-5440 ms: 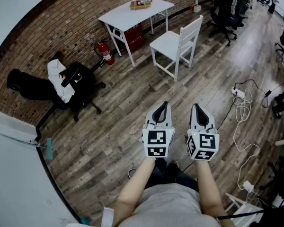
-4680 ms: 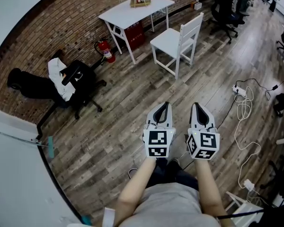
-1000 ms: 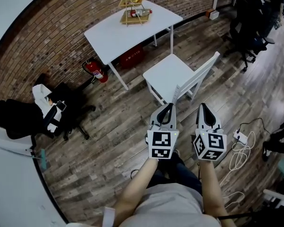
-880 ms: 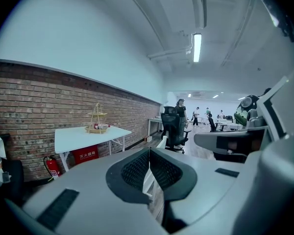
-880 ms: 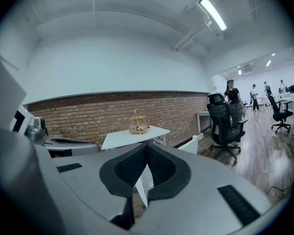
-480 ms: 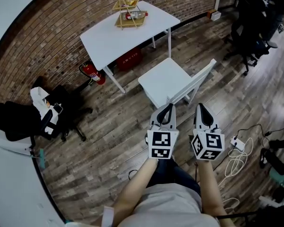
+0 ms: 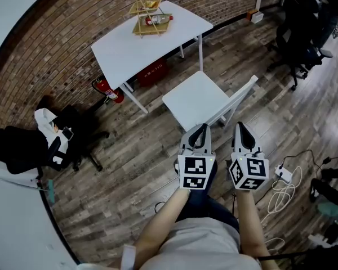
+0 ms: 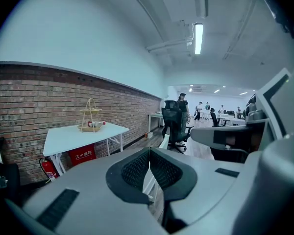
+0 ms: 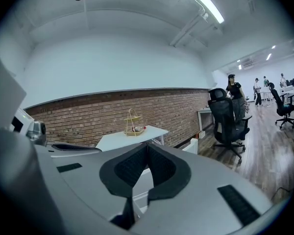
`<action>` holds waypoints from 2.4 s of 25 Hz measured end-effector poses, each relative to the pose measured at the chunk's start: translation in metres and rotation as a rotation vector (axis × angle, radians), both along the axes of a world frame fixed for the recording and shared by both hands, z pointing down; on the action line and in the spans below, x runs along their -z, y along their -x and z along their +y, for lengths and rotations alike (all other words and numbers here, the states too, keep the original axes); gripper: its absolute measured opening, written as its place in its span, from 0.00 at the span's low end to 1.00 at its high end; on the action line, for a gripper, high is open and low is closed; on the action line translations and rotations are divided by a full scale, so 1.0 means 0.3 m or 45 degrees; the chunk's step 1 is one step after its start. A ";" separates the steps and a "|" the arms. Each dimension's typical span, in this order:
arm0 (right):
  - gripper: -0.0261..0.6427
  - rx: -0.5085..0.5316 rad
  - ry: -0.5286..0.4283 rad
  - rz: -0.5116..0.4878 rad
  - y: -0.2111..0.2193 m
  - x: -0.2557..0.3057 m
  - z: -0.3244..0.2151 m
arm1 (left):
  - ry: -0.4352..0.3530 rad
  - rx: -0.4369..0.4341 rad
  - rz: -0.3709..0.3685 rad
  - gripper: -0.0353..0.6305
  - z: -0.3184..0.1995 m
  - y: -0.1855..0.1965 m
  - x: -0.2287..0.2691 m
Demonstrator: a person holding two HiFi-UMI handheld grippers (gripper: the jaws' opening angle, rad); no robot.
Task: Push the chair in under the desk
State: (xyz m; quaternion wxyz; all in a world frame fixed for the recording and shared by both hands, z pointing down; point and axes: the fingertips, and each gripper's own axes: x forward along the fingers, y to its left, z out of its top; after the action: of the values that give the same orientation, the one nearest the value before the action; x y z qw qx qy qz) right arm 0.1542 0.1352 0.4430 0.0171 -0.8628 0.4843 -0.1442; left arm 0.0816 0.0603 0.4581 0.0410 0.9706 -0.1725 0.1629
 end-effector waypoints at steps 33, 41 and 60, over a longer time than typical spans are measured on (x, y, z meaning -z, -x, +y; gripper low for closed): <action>0.06 0.202 0.128 -0.039 -0.590 -0.105 -0.477 | 0.138 0.100 -0.093 0.08 -0.364 -0.540 -0.126; 0.06 0.365 0.147 -0.053 -0.588 -0.129 -0.555 | 0.160 0.239 -0.094 0.08 -0.419 -0.526 -0.142; 0.06 1.078 0.173 0.009 -0.656 -0.150 -0.611 | 0.025 0.545 -0.067 0.08 -0.388 -0.444 -0.119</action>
State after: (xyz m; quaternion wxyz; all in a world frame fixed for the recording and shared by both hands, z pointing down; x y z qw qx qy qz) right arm 0.3509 -0.0480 0.4881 -0.1021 -0.5876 0.7851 -0.1672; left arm 0.2150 -0.0560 0.4937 0.0796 0.9068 -0.3740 0.1775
